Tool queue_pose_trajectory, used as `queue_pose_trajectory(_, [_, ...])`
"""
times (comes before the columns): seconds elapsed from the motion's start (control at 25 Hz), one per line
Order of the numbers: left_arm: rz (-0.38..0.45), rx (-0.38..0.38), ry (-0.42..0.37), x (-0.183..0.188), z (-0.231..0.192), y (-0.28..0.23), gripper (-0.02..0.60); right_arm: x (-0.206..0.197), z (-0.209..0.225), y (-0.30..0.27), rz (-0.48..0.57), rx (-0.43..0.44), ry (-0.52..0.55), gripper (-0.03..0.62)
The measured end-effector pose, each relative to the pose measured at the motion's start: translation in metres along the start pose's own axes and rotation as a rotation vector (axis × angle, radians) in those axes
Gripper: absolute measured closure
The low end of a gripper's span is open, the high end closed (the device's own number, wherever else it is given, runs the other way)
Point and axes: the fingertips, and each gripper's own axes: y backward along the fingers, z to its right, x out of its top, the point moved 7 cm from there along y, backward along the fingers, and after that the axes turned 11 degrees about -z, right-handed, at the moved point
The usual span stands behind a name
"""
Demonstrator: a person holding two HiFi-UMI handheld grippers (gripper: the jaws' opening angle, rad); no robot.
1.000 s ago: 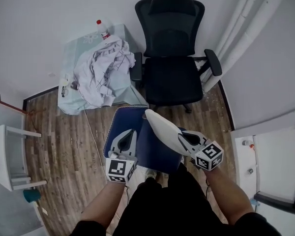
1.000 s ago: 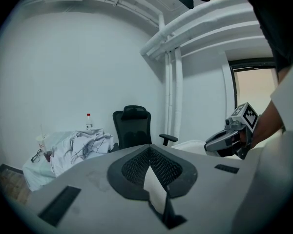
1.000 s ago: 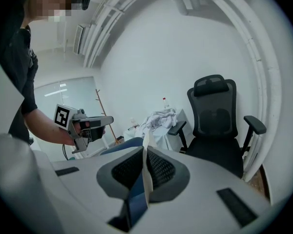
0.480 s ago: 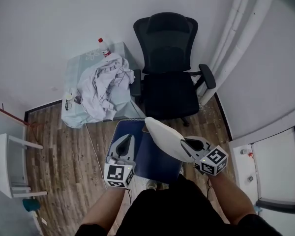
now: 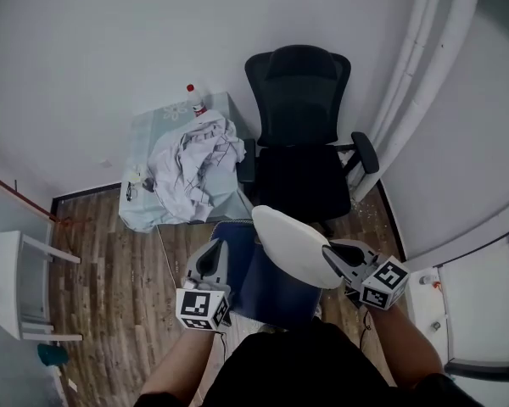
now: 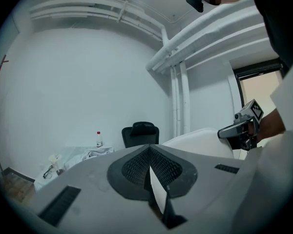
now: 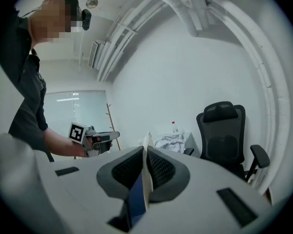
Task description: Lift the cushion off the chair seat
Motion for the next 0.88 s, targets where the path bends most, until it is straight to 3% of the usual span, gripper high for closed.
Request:
queue_pose_trajectory(0.2, [0.013, 0.013, -0.004, 0.006, -0.009, 0.009, 0.577, 0.013, -0.004, 0.002, 0.002, 0.007, 0.054, 0.562])
queue_pose_trajectory(0.88, [0.014, 0.012, -0.04, 0.02, -0.009, 0.007, 0.577, 0.025, 0.014, 0.016, 0.064, -0.011, 0.015, 0.562])
